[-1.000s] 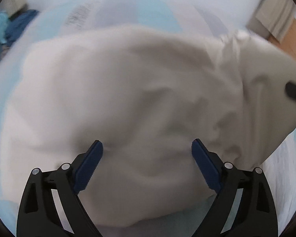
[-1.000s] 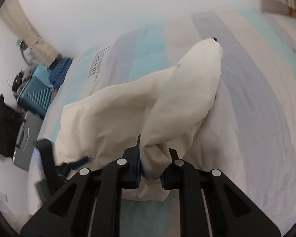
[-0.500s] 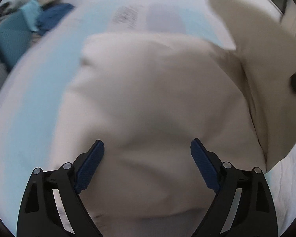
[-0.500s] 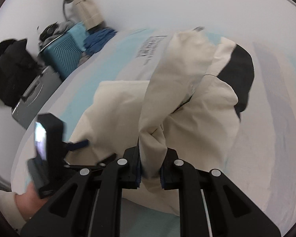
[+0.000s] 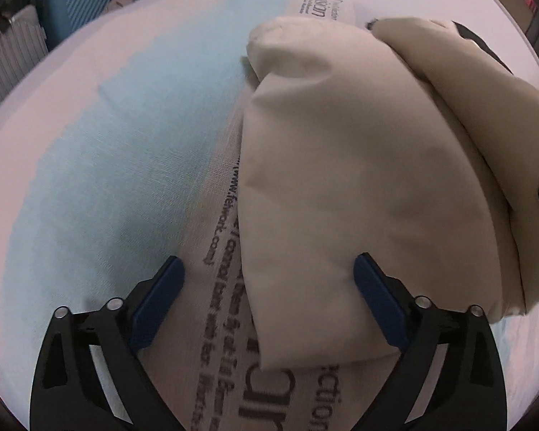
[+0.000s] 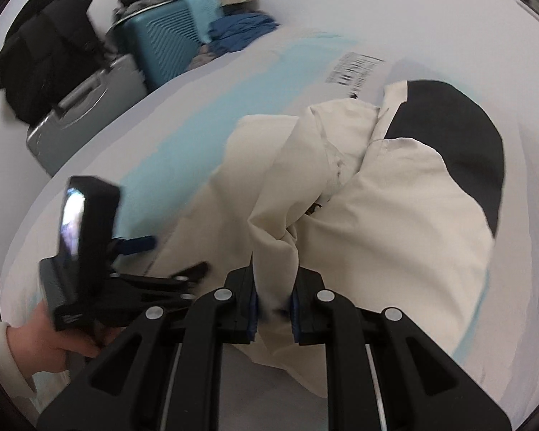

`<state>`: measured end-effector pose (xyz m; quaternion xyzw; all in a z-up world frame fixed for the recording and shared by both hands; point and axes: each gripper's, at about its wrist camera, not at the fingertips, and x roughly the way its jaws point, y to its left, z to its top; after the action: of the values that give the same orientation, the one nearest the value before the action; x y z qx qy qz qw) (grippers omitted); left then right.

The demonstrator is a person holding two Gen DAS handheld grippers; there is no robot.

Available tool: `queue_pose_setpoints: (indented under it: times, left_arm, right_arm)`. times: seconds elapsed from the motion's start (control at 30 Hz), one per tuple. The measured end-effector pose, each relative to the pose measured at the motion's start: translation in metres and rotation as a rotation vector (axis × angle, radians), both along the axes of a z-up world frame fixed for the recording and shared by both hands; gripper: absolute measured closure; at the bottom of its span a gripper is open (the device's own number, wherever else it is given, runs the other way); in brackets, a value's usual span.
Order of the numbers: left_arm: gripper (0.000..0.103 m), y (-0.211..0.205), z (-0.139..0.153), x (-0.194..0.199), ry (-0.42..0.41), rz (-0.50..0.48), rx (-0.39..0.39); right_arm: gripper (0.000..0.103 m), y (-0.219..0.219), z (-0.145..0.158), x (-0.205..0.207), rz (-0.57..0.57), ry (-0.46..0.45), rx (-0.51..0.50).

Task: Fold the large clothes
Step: 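Lift the cream jacket bundle with the right tool while the left tool approaches it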

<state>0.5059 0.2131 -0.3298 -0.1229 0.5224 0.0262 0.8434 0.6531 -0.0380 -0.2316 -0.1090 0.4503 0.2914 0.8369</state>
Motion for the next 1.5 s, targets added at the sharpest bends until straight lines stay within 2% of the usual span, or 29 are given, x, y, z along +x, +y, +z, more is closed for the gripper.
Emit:
queue_pose_setpoints:
  times: [0.17, 0.3, 0.5, 0.73, 0.87, 1.1, 1.2, 1.33, 1.4, 1.5]
  left_arm:
    - [0.007, 0.009, 0.0, 0.005, -0.018, -0.03, -0.04]
    - [0.014, 0.019, 0.008, -0.001, -0.018, -0.039, -0.035]
    - [0.014, 0.058, 0.028, -0.03, -0.044, 0.034, -0.012]
    - [0.014, 0.085, 0.019, -0.056, -0.011, 0.077, 0.003]
    - [0.014, 0.099, 0.015, -0.063, -0.022, 0.112, -0.002]
    - [0.014, 0.095, 0.02, -0.064, -0.028, 0.077, 0.026]
    - [0.014, 0.094, 0.017, -0.069, -0.016, 0.081, 0.033]
    - [0.014, 0.098, 0.016, -0.071, -0.006, 0.103, 0.021]
    - [0.014, 0.099, 0.016, -0.07, -0.001, 0.106, 0.02]
    - [0.014, 0.098, 0.018, -0.068, 0.0, 0.103, 0.02]
  right_arm:
    - [0.09, 0.033, 0.001, -0.009, 0.037, -0.009, -0.007]
    - [0.091, 0.05, 0.008, -0.017, 0.07, -0.022, 0.0]
    - [0.091, 0.056, 0.012, -0.019, 0.075, -0.028, 0.007]
    - [0.09, 0.078, -0.033, -0.024, 0.112, -0.013, -0.056]
    - [0.09, 0.086, -0.053, -0.026, 0.102, -0.001, -0.071]
    - [0.09, 0.096, -0.092, -0.035, 0.111, 0.003, -0.118]
    - [0.089, 0.096, -0.098, -0.034, 0.116, 0.004, -0.116]
    - [0.085, 0.097, -0.086, -0.036, 0.132, -0.003, -0.135]
    - [0.075, 0.092, -0.074, -0.033, 0.124, 0.018, -0.112]
    - [0.069, 0.083, -0.055, -0.032, 0.098, 0.034, -0.066]
